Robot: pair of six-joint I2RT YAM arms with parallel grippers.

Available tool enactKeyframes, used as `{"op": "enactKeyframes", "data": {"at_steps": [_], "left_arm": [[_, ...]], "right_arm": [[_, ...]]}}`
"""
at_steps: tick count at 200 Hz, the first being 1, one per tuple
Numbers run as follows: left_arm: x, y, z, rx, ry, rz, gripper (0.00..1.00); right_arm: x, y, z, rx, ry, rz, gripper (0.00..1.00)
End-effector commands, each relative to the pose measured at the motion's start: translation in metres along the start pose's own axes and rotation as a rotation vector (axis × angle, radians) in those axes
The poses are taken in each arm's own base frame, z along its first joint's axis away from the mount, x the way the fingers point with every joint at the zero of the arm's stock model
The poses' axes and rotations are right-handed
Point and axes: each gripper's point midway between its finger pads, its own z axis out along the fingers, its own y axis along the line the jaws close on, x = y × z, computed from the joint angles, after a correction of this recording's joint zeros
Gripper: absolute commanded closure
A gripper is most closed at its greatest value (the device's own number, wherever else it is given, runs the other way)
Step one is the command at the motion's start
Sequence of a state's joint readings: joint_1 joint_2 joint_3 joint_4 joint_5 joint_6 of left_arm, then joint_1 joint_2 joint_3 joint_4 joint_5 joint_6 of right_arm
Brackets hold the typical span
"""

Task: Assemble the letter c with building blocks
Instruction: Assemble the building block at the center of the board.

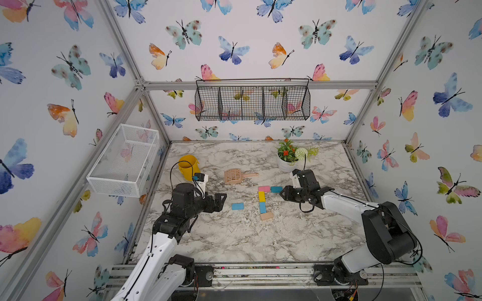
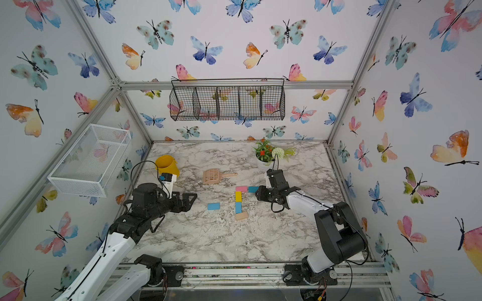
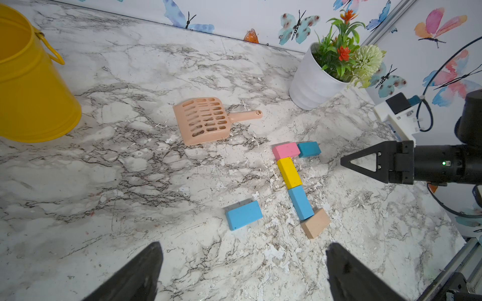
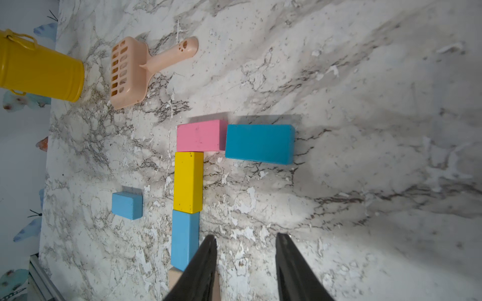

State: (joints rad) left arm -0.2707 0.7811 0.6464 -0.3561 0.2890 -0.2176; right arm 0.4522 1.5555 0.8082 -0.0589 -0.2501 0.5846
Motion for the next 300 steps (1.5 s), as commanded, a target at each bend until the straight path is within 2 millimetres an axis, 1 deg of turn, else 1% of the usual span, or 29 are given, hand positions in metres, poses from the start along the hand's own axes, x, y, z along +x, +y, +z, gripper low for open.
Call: {"op": "enactKeyframes", "data": {"at_steps": [1, 48, 86, 115, 200, 244, 300], "left_arm": [[0.001, 0.001, 0.002, -0.006, -0.004, 0.004, 0.02], [0.000, 0.001, 0.002, -0.004, -0.005, 0.005, 0.02], [0.000, 0.000, 0.002, 0.000, -0.005, 0.006, 0.02], [0.000, 0.000, 0.002, 0.003, -0.004, 0.007, 0.02], [-0.001, -0.001, 0.001, 0.003, -0.008, 0.008, 0.02], [0.000, 0.000, 0.001, 0.002, -0.009, 0.007, 0.02], [-0.001, 0.000, 0.000, 0.000, -0.012, 0.008, 0.02]], "right_arm": [[-0.020, 0.001, 0.003, -0.018, -0.049, 0.085, 0.58], [-0.029, -0.011, 0.021, -0.031, -0.046, 0.134, 0.59], [-0.032, -0.018, 0.033, -0.045, -0.027, 0.163, 0.68], [-0.030, -0.020, 0.039, -0.053, -0.015, 0.180, 0.69], [-0.030, -0.018, 0.048, -0.075, -0.006, 0.202, 0.76], [-0.032, -0.016, 0.051, -0.091, -0.005, 0.215, 0.78], [-0.031, -0.018, 0.052, -0.084, -0.003, 0.221, 0.78]]}}
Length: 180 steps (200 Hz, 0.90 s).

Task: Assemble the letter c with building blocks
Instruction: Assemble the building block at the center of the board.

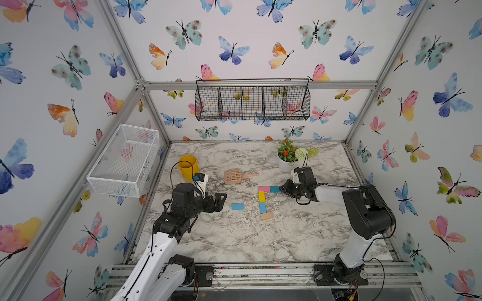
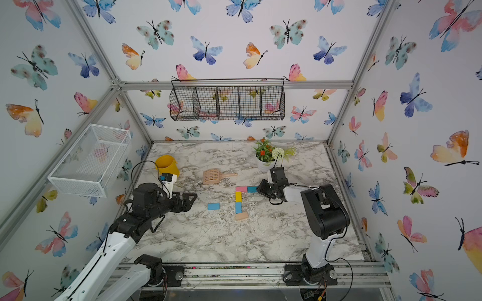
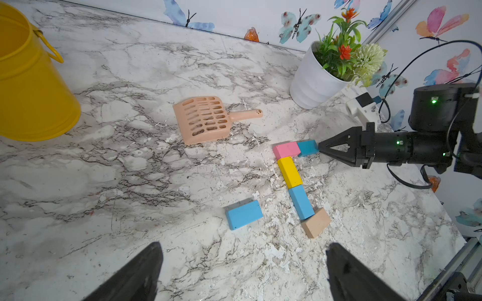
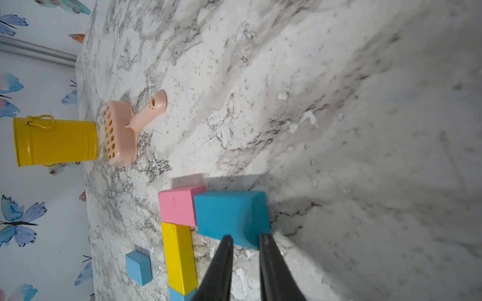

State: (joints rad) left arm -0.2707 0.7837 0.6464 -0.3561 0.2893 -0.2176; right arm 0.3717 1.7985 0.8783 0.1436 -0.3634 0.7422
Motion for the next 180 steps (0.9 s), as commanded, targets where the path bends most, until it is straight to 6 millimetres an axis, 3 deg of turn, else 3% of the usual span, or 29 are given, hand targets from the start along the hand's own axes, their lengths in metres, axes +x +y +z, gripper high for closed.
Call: {"op": "enactKeyframes", "data": {"at_steps": [1, 25, 51, 79, 134, 180], "left_arm": [[-0.001, 0.000, 0.000, 0.000, -0.014, 0.009, 0.02], [-0.001, -0.001, 0.000, 0.001, -0.014, 0.009, 0.02], [-0.002, -0.001, -0.001, 0.001, -0.018, 0.010, 0.02], [-0.002, -0.002, -0.001, 0.005, -0.018, 0.011, 0.02], [-0.003, -0.001, -0.003, -0.001, -0.027, 0.012, 0.02], [-0.003, 0.000, -0.003, -0.009, -0.029, 0.011, 0.02]], "right_arm": [[-0.004, 0.000, 0.004, -0.006, -0.002, 0.014, 0.78], [-0.009, 0.001, -0.001, 0.006, -0.027, 0.014, 0.78], [-0.012, 0.002, -0.020, 0.023, -0.081, 0.024, 0.79], [0.000, 0.005, -0.038, -0.023, -0.103, 0.055, 0.81], [0.035, 0.021, -0.022, -0.117, 0.021, 0.060, 0.87], [0.037, 0.026, -0.005, -0.132, 0.046, 0.087, 0.95]]}}
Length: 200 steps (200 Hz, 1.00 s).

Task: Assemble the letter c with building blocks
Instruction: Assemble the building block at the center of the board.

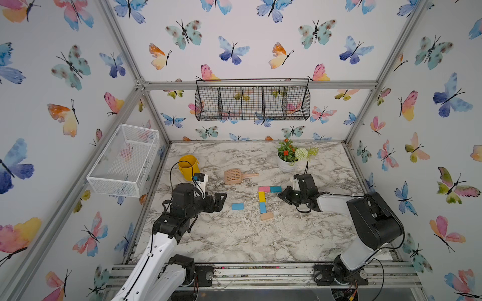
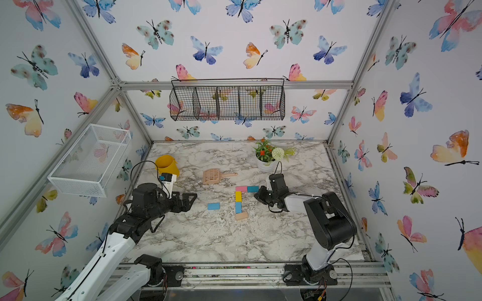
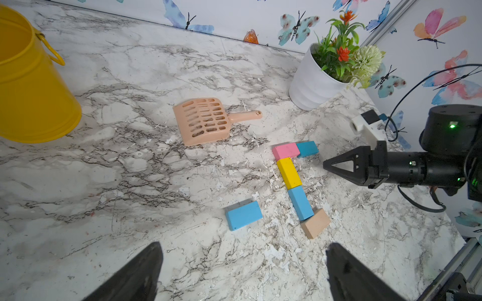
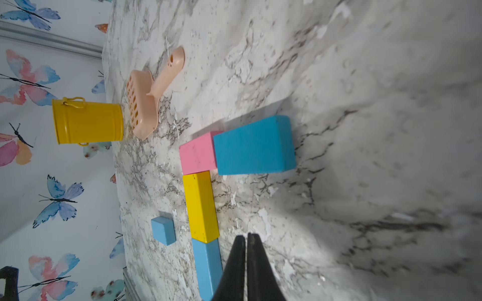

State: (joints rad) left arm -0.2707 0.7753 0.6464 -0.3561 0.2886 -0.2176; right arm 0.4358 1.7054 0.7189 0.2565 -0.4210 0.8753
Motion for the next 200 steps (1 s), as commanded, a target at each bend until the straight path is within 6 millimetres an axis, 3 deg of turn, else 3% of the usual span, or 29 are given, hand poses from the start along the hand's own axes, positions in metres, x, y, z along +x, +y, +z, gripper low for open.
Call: {"op": "enactKeyframes", "data": {"at_steps": [1, 200], "left_arm": [[-0.002, 0.001, -0.001, -0.010, -0.020, 0.009, 0.02], [-0.002, 0.001, -0.001, -0.010, -0.020, 0.008, 0.02]], "right_arm": [[-0.008, 0.012, 0.006, -0.043, -0.006, 0.015, 0.95], [-0.021, -0.008, 0.037, 0.054, 0.008, 0.036, 0.96]]}}
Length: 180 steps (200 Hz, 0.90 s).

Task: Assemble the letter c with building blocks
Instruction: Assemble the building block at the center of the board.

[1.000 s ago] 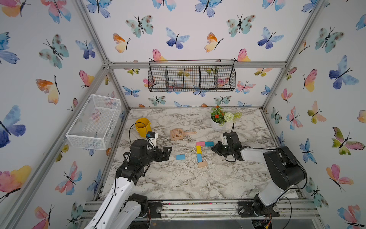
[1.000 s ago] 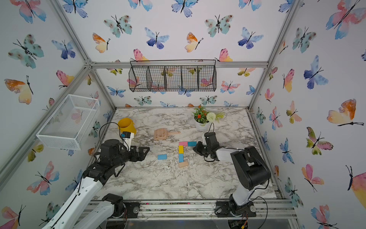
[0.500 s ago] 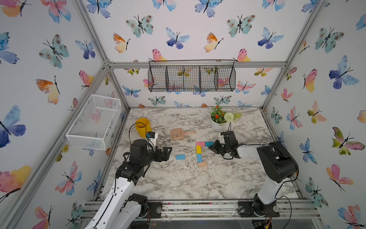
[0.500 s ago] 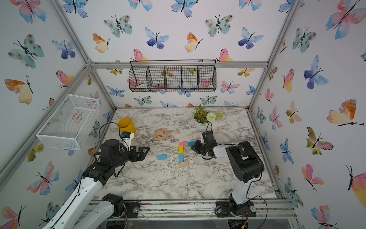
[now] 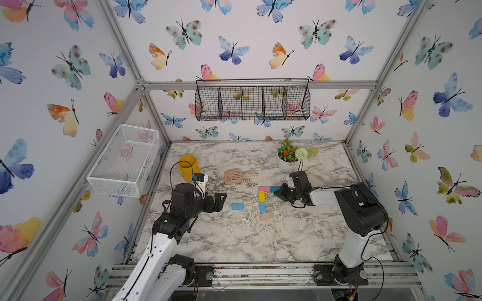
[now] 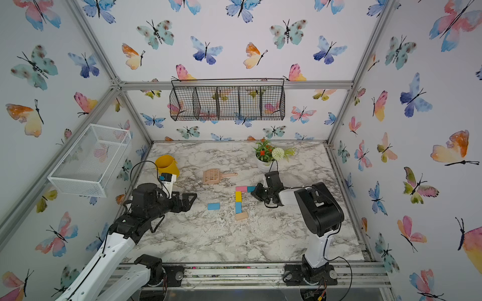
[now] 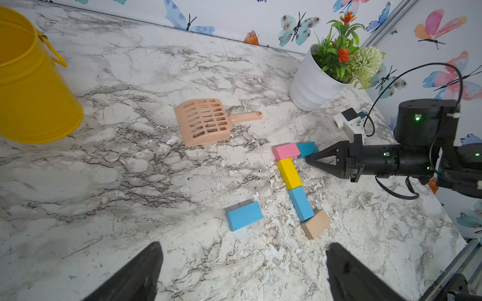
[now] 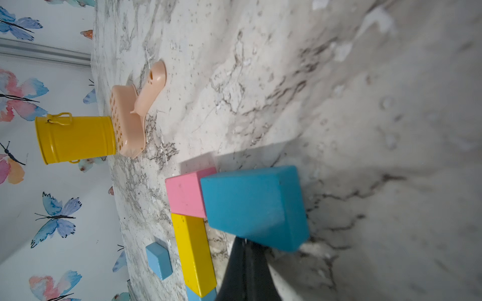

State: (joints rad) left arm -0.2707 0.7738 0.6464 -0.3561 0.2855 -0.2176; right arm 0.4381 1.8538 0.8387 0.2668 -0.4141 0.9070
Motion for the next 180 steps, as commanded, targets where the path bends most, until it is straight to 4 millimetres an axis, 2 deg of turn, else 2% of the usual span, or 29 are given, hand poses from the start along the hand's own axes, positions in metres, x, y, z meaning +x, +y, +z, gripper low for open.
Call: {"op": "enactKeyframes", "data": {"at_steps": [1, 54, 88, 122, 168, 180], "left_arm": [[-0.002, 0.001, -0.001, -0.007, -0.018, 0.008, 0.02], [-0.002, 0.001, -0.001, -0.007, -0.019, 0.007, 0.02], [-0.001, 0.001, 0.000, -0.007, -0.015, 0.007, 0.02], [-0.001, 0.001, 0.000, -0.005, -0.013, 0.007, 0.02], [0.000, 0.001, 0.001, -0.005, -0.010, 0.007, 0.02], [-0.001, 0.000, 0.000, -0.005, -0.013, 0.007, 0.02]], "right_arm": [[-0.004, -0.006, 0.007, 0.036, 0.001, -0.001, 0.96], [-0.005, -0.001, 0.002, 0.029, -0.004, -0.012, 0.96], [-0.004, 0.005, -0.019, 0.028, -0.038, -0.051, 0.96], [-0.009, 0.000, -0.041, 0.092, -0.093, -0.079, 0.94], [-0.025, 0.000, -0.051, 0.093, -0.125, -0.056, 0.62], [-0.029, -0.002, -0.049, 0.096, -0.125, -0.050, 0.58]]}}
